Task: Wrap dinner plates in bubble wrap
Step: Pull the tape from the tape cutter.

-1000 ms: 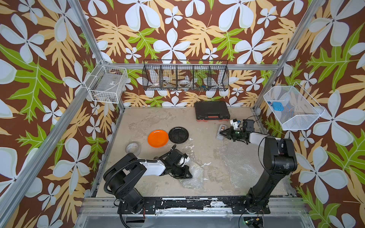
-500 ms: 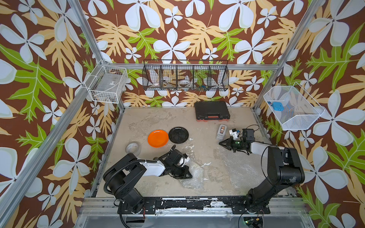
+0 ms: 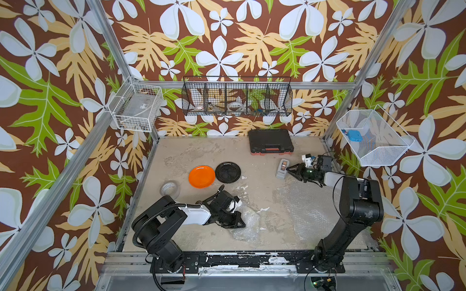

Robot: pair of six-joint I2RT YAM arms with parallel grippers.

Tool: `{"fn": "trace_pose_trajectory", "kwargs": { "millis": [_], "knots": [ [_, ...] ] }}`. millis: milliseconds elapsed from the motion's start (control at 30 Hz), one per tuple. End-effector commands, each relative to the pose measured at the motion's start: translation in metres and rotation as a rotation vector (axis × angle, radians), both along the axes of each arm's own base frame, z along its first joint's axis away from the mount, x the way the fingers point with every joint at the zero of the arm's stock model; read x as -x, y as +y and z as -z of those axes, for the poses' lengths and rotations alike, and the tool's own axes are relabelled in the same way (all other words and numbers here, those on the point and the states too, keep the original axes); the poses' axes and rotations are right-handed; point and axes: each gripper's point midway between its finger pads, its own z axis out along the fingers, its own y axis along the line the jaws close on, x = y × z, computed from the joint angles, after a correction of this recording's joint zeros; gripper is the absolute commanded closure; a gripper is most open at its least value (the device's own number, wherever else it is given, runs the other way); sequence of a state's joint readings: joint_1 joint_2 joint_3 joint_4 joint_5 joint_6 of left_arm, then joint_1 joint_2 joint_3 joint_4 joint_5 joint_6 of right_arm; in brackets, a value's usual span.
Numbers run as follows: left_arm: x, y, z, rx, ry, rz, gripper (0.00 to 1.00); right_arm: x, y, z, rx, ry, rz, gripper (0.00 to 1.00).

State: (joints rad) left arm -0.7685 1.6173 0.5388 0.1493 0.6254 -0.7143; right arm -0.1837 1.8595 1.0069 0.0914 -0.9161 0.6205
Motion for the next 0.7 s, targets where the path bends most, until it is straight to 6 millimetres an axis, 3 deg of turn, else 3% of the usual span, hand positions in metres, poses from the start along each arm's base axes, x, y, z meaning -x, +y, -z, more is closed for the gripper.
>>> {"fn": "trace_pose_trajectory", "kwargs": {
  "millis": [0, 167, 667],
  "knots": [
    [0.02, 0.047, 0.04, -0.268, 0.1, -0.059, 0.92, -0.008, 0.007, -0.002, -0.034, -0.026, -0.037, 0.68],
    [0.02, 0.047, 0.04, -0.27, 0.101, -0.057, 0.92, -0.01, 0.019, 0.008, -0.027, -0.005, -0.066, 0.68],
    [0.02, 0.047, 0.04, -0.271, 0.101, -0.056, 0.92, -0.015, 0.025, 0.027, -0.035, 0.035, -0.08, 0.71]
  ]
}}
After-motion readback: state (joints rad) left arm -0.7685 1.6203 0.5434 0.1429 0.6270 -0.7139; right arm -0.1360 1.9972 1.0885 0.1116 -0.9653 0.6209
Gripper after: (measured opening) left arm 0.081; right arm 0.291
